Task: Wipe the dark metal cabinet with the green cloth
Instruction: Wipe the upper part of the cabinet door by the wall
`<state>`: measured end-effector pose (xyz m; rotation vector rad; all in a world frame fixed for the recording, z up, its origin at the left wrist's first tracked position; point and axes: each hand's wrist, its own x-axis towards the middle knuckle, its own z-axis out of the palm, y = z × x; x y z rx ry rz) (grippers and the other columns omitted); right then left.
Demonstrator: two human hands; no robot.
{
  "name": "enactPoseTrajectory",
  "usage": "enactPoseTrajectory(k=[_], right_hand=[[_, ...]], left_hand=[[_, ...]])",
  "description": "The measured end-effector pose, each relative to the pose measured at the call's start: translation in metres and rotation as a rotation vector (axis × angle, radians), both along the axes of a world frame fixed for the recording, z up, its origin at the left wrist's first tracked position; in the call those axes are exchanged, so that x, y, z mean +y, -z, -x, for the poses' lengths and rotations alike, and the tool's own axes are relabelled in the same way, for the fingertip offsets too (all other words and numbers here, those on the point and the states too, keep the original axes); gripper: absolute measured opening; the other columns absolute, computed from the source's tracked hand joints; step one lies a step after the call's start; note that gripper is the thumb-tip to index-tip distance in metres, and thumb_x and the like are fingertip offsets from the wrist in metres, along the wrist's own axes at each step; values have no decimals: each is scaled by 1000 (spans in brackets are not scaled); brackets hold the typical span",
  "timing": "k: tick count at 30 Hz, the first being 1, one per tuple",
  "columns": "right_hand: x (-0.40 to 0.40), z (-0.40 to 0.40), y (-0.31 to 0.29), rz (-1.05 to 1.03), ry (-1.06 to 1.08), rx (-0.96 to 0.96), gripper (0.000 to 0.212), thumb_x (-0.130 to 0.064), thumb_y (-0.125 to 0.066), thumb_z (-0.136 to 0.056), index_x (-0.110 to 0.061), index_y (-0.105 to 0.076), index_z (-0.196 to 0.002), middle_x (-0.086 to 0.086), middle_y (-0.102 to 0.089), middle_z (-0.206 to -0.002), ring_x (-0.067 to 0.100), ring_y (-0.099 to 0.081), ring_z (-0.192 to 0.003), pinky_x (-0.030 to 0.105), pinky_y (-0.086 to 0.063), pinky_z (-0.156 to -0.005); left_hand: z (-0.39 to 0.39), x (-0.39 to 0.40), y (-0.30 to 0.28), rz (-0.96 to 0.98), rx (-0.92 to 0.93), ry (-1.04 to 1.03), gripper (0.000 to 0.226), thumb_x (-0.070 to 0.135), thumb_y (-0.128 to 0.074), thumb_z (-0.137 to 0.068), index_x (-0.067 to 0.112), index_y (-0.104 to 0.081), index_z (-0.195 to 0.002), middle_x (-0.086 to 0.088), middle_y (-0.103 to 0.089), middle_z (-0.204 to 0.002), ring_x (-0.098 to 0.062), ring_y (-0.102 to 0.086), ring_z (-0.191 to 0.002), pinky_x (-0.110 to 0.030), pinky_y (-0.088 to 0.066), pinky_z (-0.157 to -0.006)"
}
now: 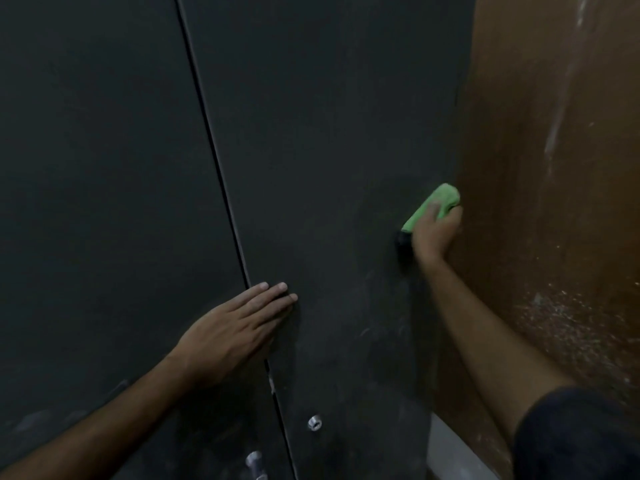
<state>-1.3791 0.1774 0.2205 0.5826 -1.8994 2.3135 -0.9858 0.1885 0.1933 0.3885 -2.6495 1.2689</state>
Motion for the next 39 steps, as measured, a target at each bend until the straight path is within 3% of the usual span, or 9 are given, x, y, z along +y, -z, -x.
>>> enactPoseTrajectory(k=[2,7,11,18,22,25,29,34,39], right_hand=[[6,-17,38,-20,16,57,35,-29,-51,-100,1,-56,-117,25,-62,-117,34,-59,-108,32,-38,-90],[7,18,29,-139,-32,-423,44,-23,-44,-103,1,-39,-141,21,-46,-145,35,-48,-131,35,-38,-106],[17,-19,44,-146,-120,-43,35,-19,-51,-96,-4,-50,-128,17,-57,-126,30,-57,-113,22,-33,-81],[48,3,72,-167,-115,180,33,-6,-62,-90,-13,-55,-121,11,-58,-118,28,-55,-109,45,-47,-96],[49,1,49,-151,30,259,40,9,-64,-74,-13,-54,-105,12,-50,-117,30,-51,-109,24,-36,-93],[40,-38,59,-170,8,380,34,1,-68,-73,-8,-60,-106,16,-47,-120,31,-47,-111,35,-38,-100],[43,-58,88,-139,-183,356,46,-7,-64,-87,-12,-59,-133,3,-40,-133,11,-47,-115,19,-43,-93],[53,-19,72,-165,-169,333,53,-2,-64,-89,-18,-48,-137,0,-60,-108,11,-60,-85,30,-53,-75],[50,-12,84,-383,13,503,34,-26,-65,-88,-26,-56,-121,3,-45,-129,25,-45,-114,40,-36,-93]], left_hand=[[1,0,-1,3,-8,0,60,37,-56,-97,7,-44,-148,-9,-25,-163,-26,-17,-153,-45,-10,-124],[2,4,-4,-2,4,2,60,38,-57,-98,7,-45,-147,-8,-29,-162,-26,-22,-152,-44,-15,-123],[1,5,-3,-8,9,5,59,37,-52,-99,8,-42,-149,-7,-27,-162,-26,-21,-152,-45,-16,-124],[2,3,-1,-6,31,28,55,36,-45,-100,6,-45,-147,-8,-30,-161,-26,-20,-152,-44,-11,-124],[1,1,0,-29,23,1,63,35,-60,-96,7,-41,-149,-8,-24,-164,-25,-12,-154,-45,-13,-123],[1,1,0,-29,22,-4,65,35,-62,-95,6,-41,-149,-8,-24,-164,-25,-11,-154,-45,-11,-123],[0,-2,2,-20,24,12,62,34,-60,-96,6,-42,-149,-9,-23,-164,-26,-10,-154,-44,-9,-124],[0,-6,6,-29,23,15,62,34,-57,-98,6,-39,-150,-8,-19,-166,-26,-8,-155,-45,-9,-125],[-1,-10,8,-34,18,16,65,32,-57,-97,4,-35,-152,-9,-15,-167,-27,-6,-155,-46,-6,-125]])
